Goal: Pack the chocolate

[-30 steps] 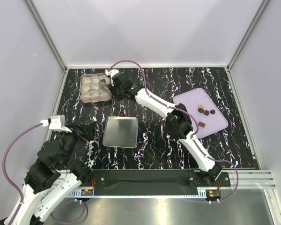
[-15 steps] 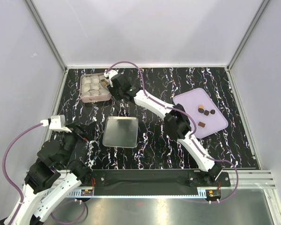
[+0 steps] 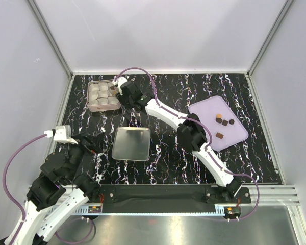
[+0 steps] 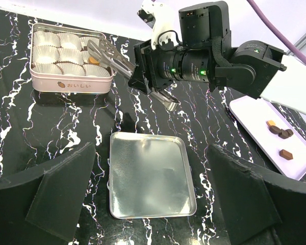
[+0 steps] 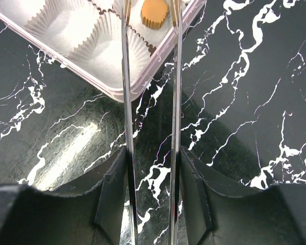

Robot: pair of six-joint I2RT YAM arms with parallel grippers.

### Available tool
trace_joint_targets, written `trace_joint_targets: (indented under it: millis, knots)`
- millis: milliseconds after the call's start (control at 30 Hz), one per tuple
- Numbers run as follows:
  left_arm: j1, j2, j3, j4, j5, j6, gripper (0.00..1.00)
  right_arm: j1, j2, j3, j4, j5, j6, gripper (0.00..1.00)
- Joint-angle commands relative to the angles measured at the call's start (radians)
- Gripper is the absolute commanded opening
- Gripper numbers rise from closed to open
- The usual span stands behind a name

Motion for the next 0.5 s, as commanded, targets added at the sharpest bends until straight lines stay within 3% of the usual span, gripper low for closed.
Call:
trace_joint_targets:
  millis: [0,467]
  knots:
    - [0.001,0.000,0.000,0.050,-0.018,0.004,0.99,0.011,-0.040,0.038,0.067,0.032,-0.023,0.49]
    - [0.001,0.006,0.001,0.046,-0.021,0.001,0.99,0.011,-0.287,-0.160,0.225,0.040,-0.032,0.47]
